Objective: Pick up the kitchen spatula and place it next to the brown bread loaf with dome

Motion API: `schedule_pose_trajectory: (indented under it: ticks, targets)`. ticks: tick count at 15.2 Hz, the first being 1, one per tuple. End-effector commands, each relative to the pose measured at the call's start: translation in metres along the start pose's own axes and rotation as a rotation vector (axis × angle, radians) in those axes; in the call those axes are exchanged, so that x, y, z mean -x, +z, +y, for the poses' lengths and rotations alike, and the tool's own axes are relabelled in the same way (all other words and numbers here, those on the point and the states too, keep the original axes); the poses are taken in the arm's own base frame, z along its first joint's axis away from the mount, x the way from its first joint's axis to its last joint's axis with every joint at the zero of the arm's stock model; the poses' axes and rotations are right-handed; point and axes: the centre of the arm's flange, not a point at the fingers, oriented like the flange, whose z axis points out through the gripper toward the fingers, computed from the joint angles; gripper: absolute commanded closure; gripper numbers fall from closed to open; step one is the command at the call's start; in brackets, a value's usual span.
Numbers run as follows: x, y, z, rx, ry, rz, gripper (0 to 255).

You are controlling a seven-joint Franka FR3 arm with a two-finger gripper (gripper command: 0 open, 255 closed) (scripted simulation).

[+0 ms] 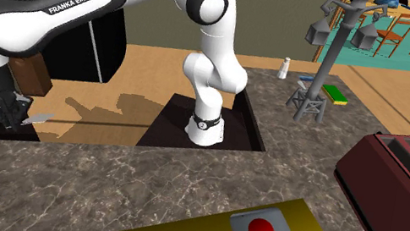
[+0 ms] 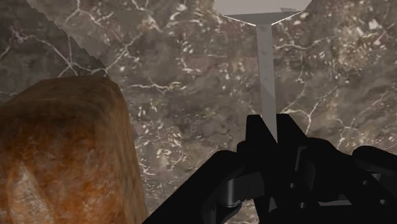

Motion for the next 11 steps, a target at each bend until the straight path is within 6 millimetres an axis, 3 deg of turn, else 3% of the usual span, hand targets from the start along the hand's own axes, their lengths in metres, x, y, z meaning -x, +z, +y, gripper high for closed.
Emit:
schedule_pose_trajectory:
  ticks: [1, 11]
  targets:
    - [0.001, 0.011, 0.001, 0.000, 0.000, 0.000, 255]
    - [0.004, 0.064, 0.001, 0.000, 0.000, 0.000, 255]
